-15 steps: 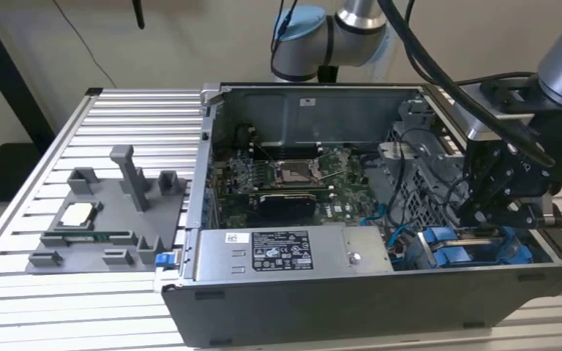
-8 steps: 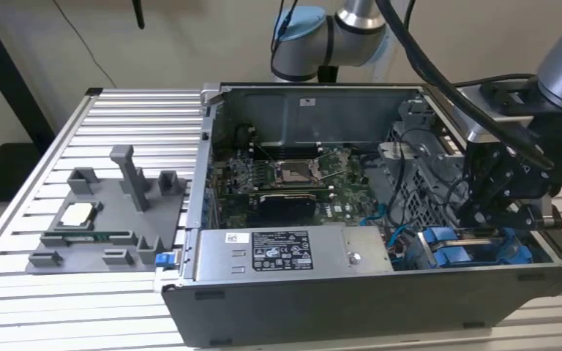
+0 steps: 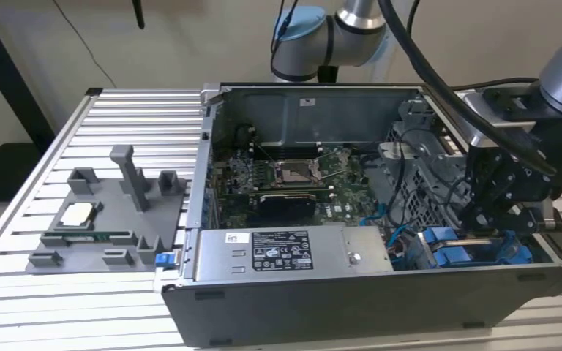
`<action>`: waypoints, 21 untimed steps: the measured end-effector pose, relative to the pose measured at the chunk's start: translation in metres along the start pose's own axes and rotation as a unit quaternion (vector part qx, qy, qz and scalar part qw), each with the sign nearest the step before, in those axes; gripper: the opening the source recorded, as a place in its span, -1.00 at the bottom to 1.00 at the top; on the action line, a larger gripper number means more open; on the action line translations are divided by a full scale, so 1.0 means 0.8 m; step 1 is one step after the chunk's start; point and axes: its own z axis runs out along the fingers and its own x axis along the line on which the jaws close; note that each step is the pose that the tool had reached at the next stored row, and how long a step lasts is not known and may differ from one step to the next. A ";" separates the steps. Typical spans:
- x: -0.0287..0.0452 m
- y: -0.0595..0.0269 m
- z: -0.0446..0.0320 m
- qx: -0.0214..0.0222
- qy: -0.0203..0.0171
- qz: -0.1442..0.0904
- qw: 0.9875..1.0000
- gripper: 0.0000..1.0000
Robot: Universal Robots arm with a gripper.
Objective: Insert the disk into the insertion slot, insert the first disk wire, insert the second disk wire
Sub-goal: 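Insert the second disk wire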
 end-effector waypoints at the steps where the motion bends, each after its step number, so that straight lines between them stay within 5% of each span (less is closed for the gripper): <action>1: -0.0001 -0.002 0.0006 0.000 0.000 0.000 1.000 -0.68; 17: 0.0001 -0.009 0.0098 0.000 0.000 -0.001 1.000 -0.68; 21: -0.0001 -0.009 0.0082 0.000 0.000 -0.002 1.000 -0.52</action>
